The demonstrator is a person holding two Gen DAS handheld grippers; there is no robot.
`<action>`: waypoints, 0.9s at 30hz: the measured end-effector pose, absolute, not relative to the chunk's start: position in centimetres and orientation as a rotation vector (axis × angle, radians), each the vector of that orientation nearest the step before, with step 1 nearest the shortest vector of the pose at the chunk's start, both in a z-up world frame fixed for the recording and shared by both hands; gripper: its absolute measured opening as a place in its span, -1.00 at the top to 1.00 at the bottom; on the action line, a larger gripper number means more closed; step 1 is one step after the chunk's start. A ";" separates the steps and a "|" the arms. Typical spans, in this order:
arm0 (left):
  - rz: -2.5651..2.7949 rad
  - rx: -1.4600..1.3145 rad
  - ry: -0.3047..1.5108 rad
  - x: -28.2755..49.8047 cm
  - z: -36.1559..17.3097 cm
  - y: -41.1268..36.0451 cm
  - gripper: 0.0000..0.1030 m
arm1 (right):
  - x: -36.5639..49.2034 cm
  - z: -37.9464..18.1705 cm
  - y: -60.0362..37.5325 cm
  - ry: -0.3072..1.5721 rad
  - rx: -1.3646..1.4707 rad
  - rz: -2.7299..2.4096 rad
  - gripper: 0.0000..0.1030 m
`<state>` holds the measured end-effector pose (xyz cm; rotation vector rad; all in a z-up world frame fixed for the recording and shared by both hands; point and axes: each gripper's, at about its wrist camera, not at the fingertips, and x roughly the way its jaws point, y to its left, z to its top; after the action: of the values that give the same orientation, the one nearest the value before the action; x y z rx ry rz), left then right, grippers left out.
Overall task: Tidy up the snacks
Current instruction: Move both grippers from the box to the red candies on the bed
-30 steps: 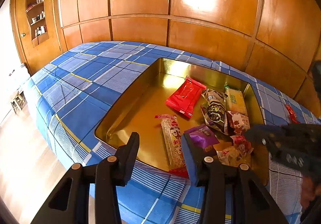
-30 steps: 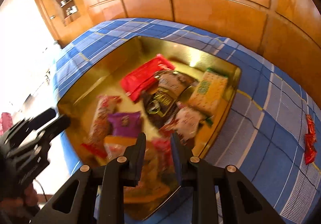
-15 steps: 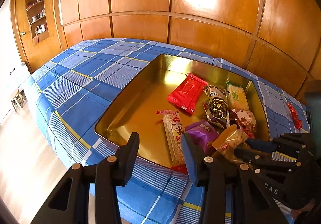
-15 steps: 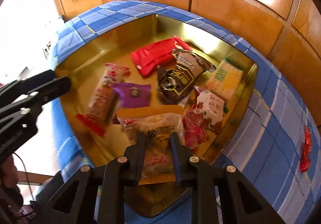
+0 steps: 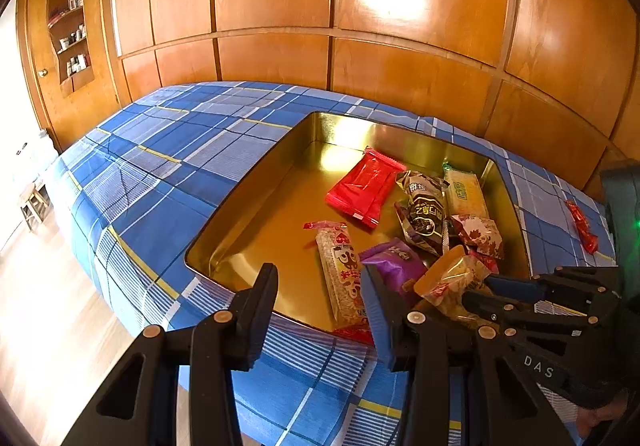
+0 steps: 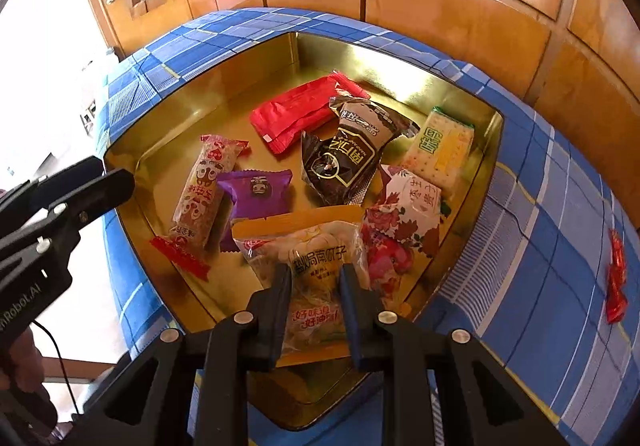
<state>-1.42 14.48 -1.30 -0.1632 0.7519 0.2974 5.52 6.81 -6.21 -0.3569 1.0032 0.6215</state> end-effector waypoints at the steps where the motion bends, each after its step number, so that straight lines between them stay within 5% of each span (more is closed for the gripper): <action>1: 0.296 -0.163 0.752 -1.5 -1.3 14.4 0.15 | 5.5 -6.1 6.7 1.005 -0.346 0.623 0.51; 27: 0.256 -0.116 0.743 -1.7 -0.8 12.4 0.15 | 4.4 -2.1 3.7 0.895 -0.237 0.592 0.45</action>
<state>-1.65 12.41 -0.75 -0.1159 0.7426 0.2563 4.37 3.71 -2.10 -0.2369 0.8951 0.5923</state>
